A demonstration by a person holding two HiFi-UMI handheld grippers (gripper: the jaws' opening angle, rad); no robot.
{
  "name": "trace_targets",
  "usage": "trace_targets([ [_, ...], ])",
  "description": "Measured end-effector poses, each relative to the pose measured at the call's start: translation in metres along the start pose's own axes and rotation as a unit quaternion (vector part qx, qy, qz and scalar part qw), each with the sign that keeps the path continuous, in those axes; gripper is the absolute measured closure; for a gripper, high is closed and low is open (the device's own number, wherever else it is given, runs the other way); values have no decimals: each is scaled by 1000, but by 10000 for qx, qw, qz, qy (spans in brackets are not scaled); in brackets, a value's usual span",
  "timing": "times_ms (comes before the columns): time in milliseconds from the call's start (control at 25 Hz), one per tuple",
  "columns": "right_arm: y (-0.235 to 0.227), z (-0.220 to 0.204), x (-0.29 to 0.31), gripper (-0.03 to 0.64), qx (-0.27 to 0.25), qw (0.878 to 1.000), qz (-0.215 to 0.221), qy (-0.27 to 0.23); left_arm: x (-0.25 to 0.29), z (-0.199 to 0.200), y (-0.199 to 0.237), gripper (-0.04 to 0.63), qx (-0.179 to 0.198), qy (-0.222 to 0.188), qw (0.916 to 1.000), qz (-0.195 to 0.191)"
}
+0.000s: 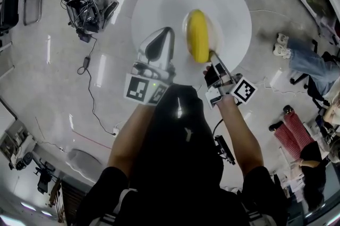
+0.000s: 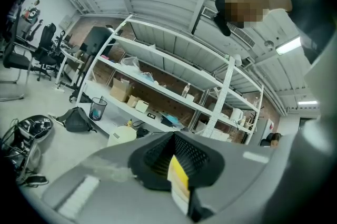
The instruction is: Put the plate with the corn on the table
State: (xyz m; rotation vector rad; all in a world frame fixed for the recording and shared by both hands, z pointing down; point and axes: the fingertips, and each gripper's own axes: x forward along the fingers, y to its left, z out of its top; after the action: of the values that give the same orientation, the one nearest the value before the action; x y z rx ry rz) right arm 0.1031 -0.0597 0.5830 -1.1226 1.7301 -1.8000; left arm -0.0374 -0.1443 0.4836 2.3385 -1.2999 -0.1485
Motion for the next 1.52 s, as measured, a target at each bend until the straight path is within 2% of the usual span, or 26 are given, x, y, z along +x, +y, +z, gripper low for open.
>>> trace_targets([
  [800,-44,-4,31,579,175,9998,-80,-3,8,-17,15,591,-164,69,9998,16],
  [1320,-73,-9,33,578,253,9994,-249,32,5,-32,19,591,-98,55,9999,-63],
  [1520,-78,-9,35,577,257,9992,-313,58,8,-31,21,591,-235,44,9997,22],
])
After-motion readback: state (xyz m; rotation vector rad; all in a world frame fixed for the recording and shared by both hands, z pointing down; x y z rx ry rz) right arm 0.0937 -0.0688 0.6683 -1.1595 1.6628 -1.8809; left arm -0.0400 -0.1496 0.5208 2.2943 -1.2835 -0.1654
